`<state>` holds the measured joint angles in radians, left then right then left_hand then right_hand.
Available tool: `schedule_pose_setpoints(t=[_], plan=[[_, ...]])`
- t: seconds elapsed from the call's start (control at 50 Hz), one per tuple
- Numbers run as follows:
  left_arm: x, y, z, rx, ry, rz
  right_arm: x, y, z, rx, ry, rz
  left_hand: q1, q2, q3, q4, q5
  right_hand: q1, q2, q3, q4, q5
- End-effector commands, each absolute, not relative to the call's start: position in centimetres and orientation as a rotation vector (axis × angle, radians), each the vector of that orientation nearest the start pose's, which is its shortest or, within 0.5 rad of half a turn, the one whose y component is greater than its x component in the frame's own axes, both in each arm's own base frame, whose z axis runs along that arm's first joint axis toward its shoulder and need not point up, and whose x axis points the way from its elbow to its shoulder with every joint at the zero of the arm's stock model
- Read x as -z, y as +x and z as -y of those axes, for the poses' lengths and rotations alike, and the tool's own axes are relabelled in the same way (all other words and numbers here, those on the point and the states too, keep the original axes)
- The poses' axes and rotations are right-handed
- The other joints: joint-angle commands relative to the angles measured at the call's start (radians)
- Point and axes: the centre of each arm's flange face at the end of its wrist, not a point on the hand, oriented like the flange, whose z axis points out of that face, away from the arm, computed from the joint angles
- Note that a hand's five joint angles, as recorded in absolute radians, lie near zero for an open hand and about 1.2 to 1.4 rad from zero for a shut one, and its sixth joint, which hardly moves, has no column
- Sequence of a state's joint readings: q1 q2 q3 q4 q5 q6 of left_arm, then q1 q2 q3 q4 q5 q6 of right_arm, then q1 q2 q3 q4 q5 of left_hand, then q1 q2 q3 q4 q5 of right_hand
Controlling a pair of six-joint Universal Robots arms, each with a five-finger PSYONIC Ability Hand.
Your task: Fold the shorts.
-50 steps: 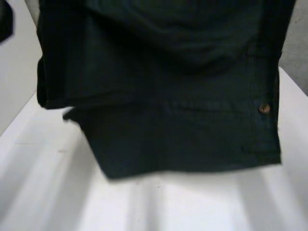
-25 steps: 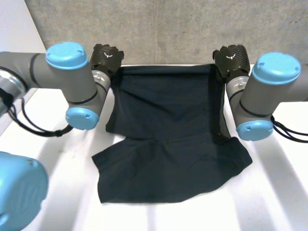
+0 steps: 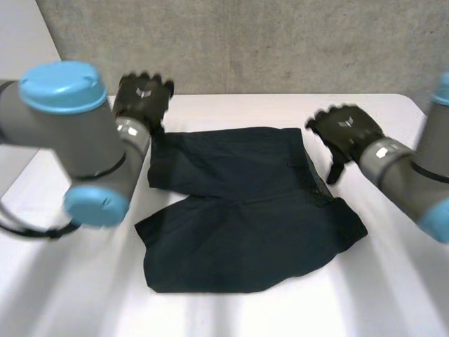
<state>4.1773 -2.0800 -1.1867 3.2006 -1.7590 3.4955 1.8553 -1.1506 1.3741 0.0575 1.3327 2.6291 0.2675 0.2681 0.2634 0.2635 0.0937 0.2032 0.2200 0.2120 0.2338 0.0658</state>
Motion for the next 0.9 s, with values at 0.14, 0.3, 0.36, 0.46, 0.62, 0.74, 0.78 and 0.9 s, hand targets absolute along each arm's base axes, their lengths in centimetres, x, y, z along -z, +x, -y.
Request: schedule_pose_setpoints(t=[0.14,0.3,0.36,0.46,0.62,0.74,0.78,0.9], plan=[[-19.8,-26.8,14.6,1.748,1.079,-2.718,-17.5,17.7,26.9,1.582,-1.321,-2.161,0.31,0.309,0.314,0.314,0.309,0.401,0.384,0.392,0.37,0.364],[-16.7,-25.6,11.2,1.455,1.141,-2.907,-16.2,16.8,26.1,1.533,-1.392,-2.102,0.483,0.483,0.487,0.487,0.483,0.466,0.449,0.457,0.435,0.429],[-16.4,-25.6,10.8,1.447,1.153,-2.911,-15.0,16.9,26.3,1.487,-1.397,-2.098,0.419,0.418,0.423,0.423,0.418,0.396,0.379,0.387,0.365,0.359],[-15.9,-25.9,11.2,1.447,1.148,-2.908,-14.0,17.0,26.6,1.451,-1.392,-2.103,0.213,0.213,0.218,0.217,0.213,0.287,0.27,0.278,0.256,0.25],[-14.6,-26.6,12.9,1.487,1.101,-2.869,-13.1,17.0,27.4,1.457,-1.392,-2.103,0.128,0.128,0.132,0.132,0.127,0.299,0.282,0.29,0.268,0.262],[-14.3,-27.0,14.5,1.567,1.031,-2.796,-12.5,17.3,27.7,1.463,-1.401,-2.095,0.113,0.113,0.117,0.117,0.113,0.316,0.299,0.308,0.286,0.279],[-14.3,-27.2,14.9,1.585,1.022,-2.781,-12.4,17.7,27.6,1.469,-1.416,-2.078,0.113,0.113,0.117,0.117,0.113,0.328,0.311,0.319,0.297,0.291],[-13.7,-28.2,16.4,1.604,1.039,-2.749,-12.2,18.3,27.7,1.479,-1.435,-2.086,0.11,0.11,0.114,0.114,0.11,0.419,0.402,0.41,0.388,0.382]])
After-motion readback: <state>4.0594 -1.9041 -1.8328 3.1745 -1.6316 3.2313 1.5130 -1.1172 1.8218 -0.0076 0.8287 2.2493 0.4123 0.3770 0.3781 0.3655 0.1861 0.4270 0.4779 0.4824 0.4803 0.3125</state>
